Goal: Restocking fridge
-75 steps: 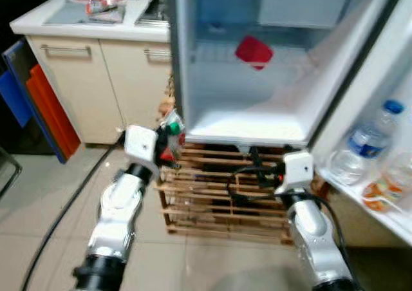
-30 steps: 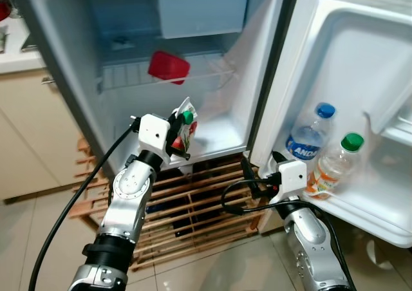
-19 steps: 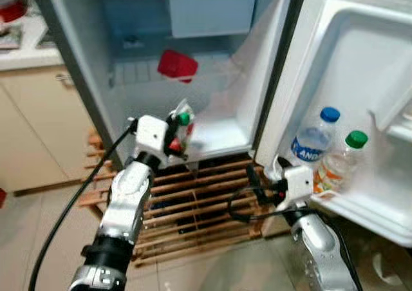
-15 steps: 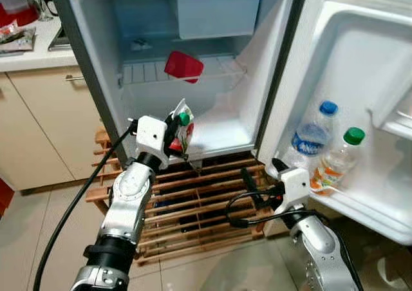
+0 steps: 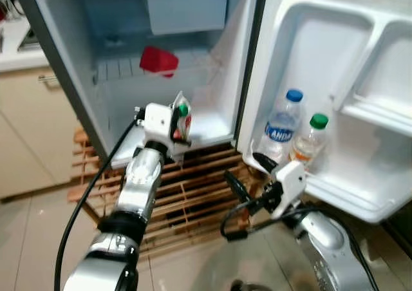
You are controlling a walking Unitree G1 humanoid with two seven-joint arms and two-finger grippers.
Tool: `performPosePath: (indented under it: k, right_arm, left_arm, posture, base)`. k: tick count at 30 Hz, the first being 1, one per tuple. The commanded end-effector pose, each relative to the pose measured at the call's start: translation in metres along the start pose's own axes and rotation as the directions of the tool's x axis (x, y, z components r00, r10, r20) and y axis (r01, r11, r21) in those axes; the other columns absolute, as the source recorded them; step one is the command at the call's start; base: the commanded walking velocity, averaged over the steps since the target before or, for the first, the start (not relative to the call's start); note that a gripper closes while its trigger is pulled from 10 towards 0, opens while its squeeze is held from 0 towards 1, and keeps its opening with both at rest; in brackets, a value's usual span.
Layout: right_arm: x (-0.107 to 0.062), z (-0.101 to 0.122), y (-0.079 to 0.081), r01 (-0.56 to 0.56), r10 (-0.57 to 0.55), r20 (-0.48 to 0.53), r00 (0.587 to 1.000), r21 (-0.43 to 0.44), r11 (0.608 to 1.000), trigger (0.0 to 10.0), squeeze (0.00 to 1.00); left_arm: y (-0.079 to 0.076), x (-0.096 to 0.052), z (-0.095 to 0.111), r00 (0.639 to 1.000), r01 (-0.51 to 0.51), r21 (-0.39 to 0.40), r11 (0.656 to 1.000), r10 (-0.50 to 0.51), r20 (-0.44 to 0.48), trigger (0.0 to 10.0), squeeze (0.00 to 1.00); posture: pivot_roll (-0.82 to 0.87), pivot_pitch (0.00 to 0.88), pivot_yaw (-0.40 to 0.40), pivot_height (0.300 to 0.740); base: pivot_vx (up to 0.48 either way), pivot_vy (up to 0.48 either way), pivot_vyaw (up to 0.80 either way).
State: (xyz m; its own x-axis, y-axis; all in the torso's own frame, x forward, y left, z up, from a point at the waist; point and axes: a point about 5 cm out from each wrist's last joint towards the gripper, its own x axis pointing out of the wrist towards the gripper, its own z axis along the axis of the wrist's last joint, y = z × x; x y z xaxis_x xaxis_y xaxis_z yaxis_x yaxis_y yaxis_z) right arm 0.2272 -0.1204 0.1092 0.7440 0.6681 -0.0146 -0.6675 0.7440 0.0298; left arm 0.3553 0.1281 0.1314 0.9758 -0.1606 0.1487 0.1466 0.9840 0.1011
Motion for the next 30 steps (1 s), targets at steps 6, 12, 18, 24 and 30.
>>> performPosePath:
  k: [6,12,18,24,30]
  right_arm:
    - [-0.009,0.01,0.021,-0.15,0.153,-0.052,0.987,0.054,0.987,10.0,0.0]
    - [-0.013,0.013,0.03,-0.134,0.139,-0.076,0.987,0.064,0.989,10.0,0.0]
    - [-0.015,0.015,0.039,-0.104,0.106,-0.073,0.992,0.035,0.994,10.0,0.0]
    - [-0.02,0.021,0.052,-0.103,0.107,-0.062,0.992,0.066,0.993,10.0,0.0]
    - [-0.022,0.019,0.065,-0.136,0.143,-0.076,0.987,0.089,0.987,10.0,0.0]
  left_arm:
    - [0.021,0.007,-0.002,0.987,-0.159,-0.014,0.987,0.159,-0.013,10.0,0.0]
    - [0.022,0.014,0.001,0.982,-0.187,-0.037,0.982,0.186,-0.018,10.0,0.0]
    - [0.032,0.021,0.006,0.977,-0.213,-0.012,0.977,0.212,-0.016,10.0,0.0]
    - [0.042,0.025,0.013,0.971,-0.238,0.016,0.971,0.238,-0.002,10.0,0.0]
    - [0.055,0.022,0.008,0.96,-0.275,0.013,0.961,0.275,-0.041,10.0,1.0]
  posture:
    - [-0.21,0.039,-0.02,0.74]
    - [-0.24,0.109,-0.031,0.74]
    - [-0.28,0.174,-0.03,0.74]
    - [-0.31,0.249,-0.047,0.74]
    - [-0.33,0.297,-0.059,0.74]
  base:
    - [0.0,0.0,0.0]
    - [0.0,0.0,0.0]
    - [0.0,0.0,0.0]
    - [0.0,0.0,0.0]
    - [0.0,0.0,0.0]
